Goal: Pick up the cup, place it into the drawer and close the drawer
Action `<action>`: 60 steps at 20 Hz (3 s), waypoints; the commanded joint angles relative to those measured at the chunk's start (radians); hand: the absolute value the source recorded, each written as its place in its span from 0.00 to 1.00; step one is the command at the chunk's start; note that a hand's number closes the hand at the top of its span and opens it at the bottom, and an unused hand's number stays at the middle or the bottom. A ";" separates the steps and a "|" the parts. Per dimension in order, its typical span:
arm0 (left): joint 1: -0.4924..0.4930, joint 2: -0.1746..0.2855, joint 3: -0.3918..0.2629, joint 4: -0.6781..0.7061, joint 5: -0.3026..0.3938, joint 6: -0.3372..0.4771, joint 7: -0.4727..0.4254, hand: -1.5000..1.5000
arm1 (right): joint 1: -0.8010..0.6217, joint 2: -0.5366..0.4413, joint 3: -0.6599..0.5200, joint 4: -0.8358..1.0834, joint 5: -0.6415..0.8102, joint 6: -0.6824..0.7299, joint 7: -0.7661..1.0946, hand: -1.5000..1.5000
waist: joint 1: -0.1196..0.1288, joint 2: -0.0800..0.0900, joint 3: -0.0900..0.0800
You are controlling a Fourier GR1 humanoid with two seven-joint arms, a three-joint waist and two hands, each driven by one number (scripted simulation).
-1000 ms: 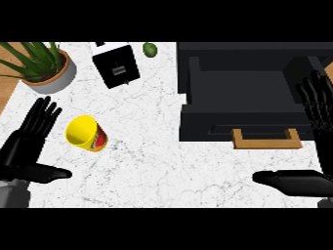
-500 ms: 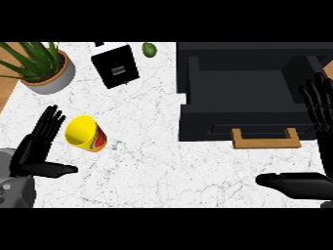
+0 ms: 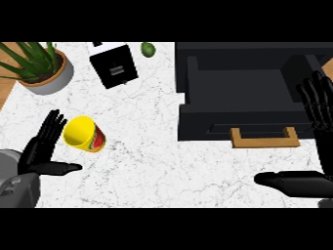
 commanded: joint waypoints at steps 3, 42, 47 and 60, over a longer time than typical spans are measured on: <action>-0.061 0.026 0.013 0.147 -0.017 -0.058 -0.145 0.00 | -0.013 0.028 0.019 0.010 0.012 -0.012 -0.018 0.00 | -0.009 0.005 -0.002; -0.158 -0.116 0.007 0.160 0.026 -0.331 -0.169 1.00 | -0.060 -0.008 -0.019 0.080 -0.016 0.035 -0.012 0.00 | -0.011 0.012 -0.003; -0.139 -0.101 0.000 0.108 0.032 -0.336 -0.213 1.00 | -0.027 -0.018 -0.012 0.042 -0.016 0.049 0.002 0.00 | -0.012 0.006 -0.003; -0.099 -0.136 0.123 -0.011 0.169 -0.099 -0.291 1.00 | -0.017 -0.042 -0.069 0.039 -0.048 0.059 0.005 0.00 | 0.005 -0.003 0.000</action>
